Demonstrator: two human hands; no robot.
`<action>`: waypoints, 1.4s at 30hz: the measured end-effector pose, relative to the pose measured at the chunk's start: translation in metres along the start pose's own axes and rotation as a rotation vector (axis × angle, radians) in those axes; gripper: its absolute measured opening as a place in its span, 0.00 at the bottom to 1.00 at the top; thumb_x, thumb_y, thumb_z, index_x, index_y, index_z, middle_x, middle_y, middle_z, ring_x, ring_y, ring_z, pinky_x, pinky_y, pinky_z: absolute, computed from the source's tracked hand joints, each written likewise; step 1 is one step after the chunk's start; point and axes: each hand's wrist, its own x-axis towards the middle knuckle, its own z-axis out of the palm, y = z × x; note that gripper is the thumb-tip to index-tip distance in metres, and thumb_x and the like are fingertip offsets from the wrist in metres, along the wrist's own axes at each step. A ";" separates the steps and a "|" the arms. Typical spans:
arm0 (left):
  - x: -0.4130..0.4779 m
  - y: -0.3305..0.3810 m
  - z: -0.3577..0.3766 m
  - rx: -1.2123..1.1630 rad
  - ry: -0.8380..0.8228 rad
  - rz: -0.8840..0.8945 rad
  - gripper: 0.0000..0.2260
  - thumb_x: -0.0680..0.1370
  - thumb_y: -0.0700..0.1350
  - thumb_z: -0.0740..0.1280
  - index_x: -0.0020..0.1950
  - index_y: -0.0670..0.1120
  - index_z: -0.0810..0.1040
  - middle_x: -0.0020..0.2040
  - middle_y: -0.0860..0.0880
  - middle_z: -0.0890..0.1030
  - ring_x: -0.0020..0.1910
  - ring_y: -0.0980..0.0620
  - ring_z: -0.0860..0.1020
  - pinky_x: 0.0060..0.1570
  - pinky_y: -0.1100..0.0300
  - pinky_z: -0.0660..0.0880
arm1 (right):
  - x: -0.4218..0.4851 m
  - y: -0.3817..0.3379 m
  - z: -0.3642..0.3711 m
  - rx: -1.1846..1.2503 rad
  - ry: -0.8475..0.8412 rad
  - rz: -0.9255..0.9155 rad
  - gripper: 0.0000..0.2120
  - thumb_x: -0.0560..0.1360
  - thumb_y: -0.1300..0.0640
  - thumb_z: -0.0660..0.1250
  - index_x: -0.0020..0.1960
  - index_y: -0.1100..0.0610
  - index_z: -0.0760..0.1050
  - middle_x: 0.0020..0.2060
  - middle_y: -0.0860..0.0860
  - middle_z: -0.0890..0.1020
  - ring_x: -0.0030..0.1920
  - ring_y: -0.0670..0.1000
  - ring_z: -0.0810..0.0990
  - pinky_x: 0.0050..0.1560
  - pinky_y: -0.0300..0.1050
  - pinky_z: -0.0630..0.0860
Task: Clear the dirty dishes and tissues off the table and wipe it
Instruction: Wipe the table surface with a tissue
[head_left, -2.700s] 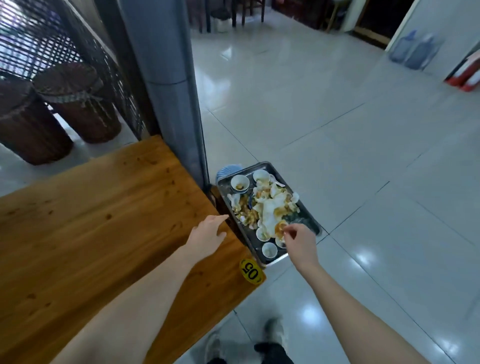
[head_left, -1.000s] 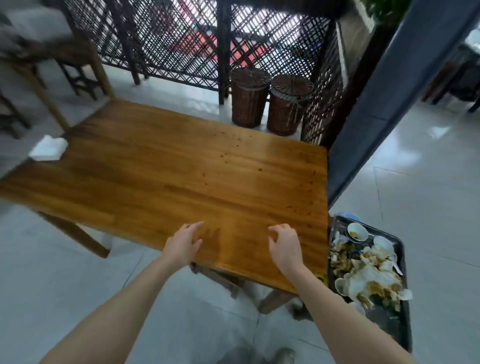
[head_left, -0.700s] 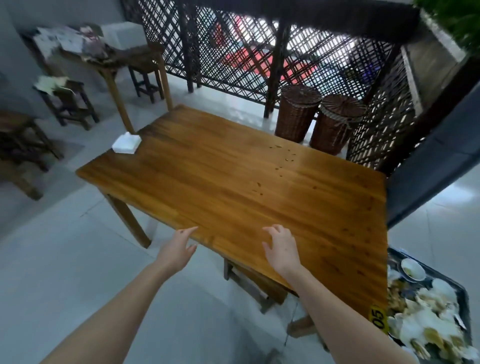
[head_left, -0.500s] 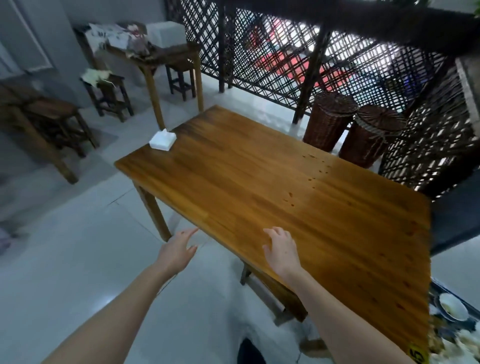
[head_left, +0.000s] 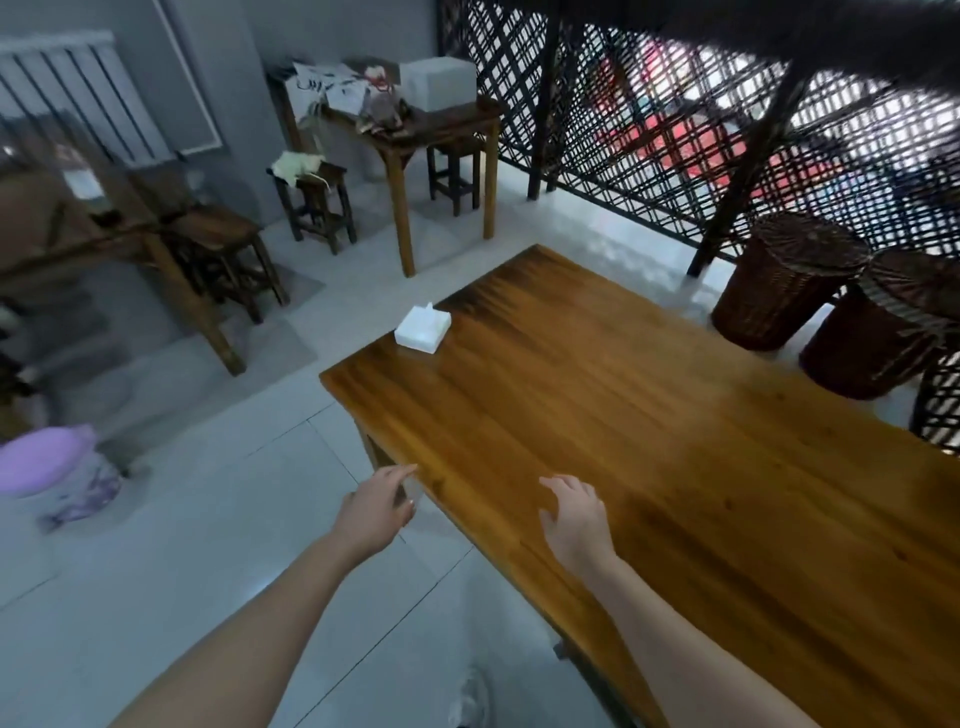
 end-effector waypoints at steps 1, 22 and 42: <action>0.013 -0.005 -0.009 -0.001 0.000 -0.009 0.22 0.81 0.45 0.61 0.76 0.52 0.63 0.74 0.50 0.66 0.70 0.50 0.68 0.68 0.52 0.64 | 0.016 -0.008 0.000 0.006 -0.004 -0.007 0.20 0.79 0.57 0.62 0.71 0.52 0.68 0.69 0.48 0.71 0.70 0.50 0.66 0.70 0.45 0.62; 0.220 -0.113 -0.086 -0.109 -0.096 -0.078 0.24 0.81 0.49 0.63 0.76 0.53 0.62 0.75 0.50 0.65 0.72 0.49 0.67 0.70 0.46 0.65 | 0.239 -0.125 0.024 0.036 -0.036 0.034 0.19 0.78 0.59 0.65 0.69 0.53 0.70 0.67 0.50 0.73 0.69 0.53 0.68 0.71 0.50 0.65; 0.446 -0.132 -0.118 -0.016 -0.331 0.262 0.33 0.75 0.52 0.71 0.77 0.54 0.60 0.75 0.51 0.65 0.72 0.49 0.65 0.71 0.49 0.65 | 0.398 -0.216 0.073 0.155 -0.064 0.408 0.15 0.76 0.54 0.69 0.62 0.47 0.76 0.66 0.48 0.73 0.65 0.50 0.71 0.63 0.43 0.70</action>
